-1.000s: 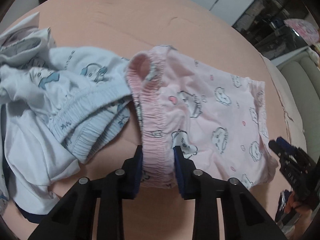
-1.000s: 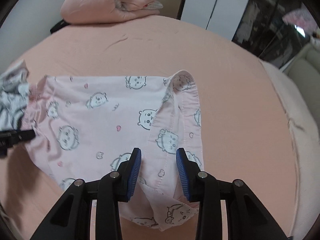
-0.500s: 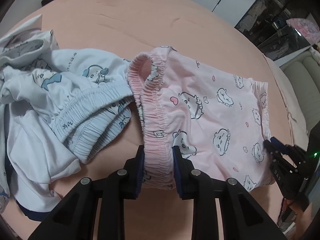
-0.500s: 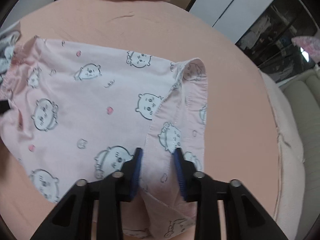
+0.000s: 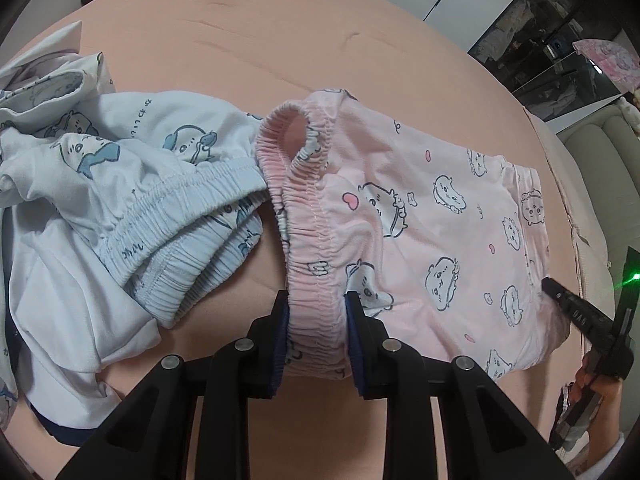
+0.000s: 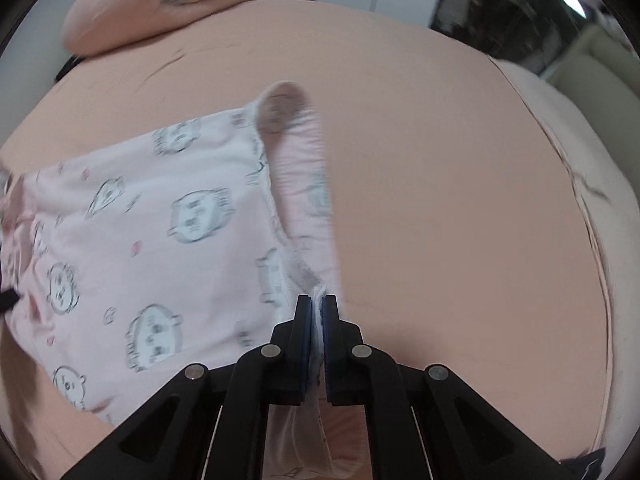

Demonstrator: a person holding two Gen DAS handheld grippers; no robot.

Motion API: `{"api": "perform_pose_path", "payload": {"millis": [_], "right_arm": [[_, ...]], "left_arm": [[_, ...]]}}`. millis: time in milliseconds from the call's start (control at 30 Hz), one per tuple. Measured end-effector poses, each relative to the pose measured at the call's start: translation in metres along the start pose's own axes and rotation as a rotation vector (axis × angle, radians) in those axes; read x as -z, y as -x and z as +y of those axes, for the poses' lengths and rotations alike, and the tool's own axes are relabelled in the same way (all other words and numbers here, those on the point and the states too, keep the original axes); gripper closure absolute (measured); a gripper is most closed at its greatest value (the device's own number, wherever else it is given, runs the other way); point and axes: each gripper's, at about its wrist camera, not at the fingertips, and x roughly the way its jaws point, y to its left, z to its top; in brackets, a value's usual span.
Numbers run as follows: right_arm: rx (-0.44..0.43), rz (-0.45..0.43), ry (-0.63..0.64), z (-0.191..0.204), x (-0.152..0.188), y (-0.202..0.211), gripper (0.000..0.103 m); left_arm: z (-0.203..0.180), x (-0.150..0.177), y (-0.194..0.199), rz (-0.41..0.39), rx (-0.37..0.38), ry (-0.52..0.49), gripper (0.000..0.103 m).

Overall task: Fold clothes
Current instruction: 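Grasp the waistband with the left tool while the right tool grasps the folded edge, then release the folded pink pants and open both tools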

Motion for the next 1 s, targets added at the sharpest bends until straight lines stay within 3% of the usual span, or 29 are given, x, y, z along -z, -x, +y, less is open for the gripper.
{"api": "perform_pose_path", "payload": {"millis": [200, 400, 433, 533, 600, 700, 767, 900, 1000], "right_arm": [[-0.04, 0.041, -0.13, -0.032, -0.004, -0.011, 0.101], [-0.149, 0.072, -0.217, -0.047, 0.002, -0.026, 0.095], [-0.172, 0.068, -0.247, -0.052, 0.003, -0.026, 0.093], [-0.205, 0.059, -0.378, -0.07, 0.013, -0.021, 0.069], [-0.219, 0.035, -0.46, -0.078, 0.025, -0.011, 0.046], [-0.243, -0.034, -0.523, -0.081, 0.053, 0.012, 0.038], [-0.259, -0.049, -0.539, -0.081, 0.067, 0.018, 0.037], [-0.353, -0.032, -0.646, -0.079, 0.095, 0.024, 0.036], [-0.563, -0.024, -0.865, -0.078, 0.114, 0.02, 0.036]], "left_arm": [[0.0, -0.005, -0.004, 0.004, -0.009, -0.02, 0.08], [-0.001, -0.004, 0.0, -0.008, -0.01, -0.053, 0.08], [-0.001, -0.005, 0.001, -0.01, -0.009, -0.06, 0.079], [-0.003, -0.006, 0.005, -0.005, -0.02, -0.074, 0.077], [-0.002, -0.007, 0.009, -0.014, -0.018, -0.065, 0.072], [0.005, -0.007, 0.021, -0.038, 0.019, -0.022, 0.049], [0.011, -0.007, 0.031, -0.056, 0.051, 0.023, 0.008], [0.027, -0.001, 0.048, -0.075, 0.111, 0.123, 0.006], [0.042, 0.017, 0.055, -0.063, 0.231, 0.264, 0.006]]}}
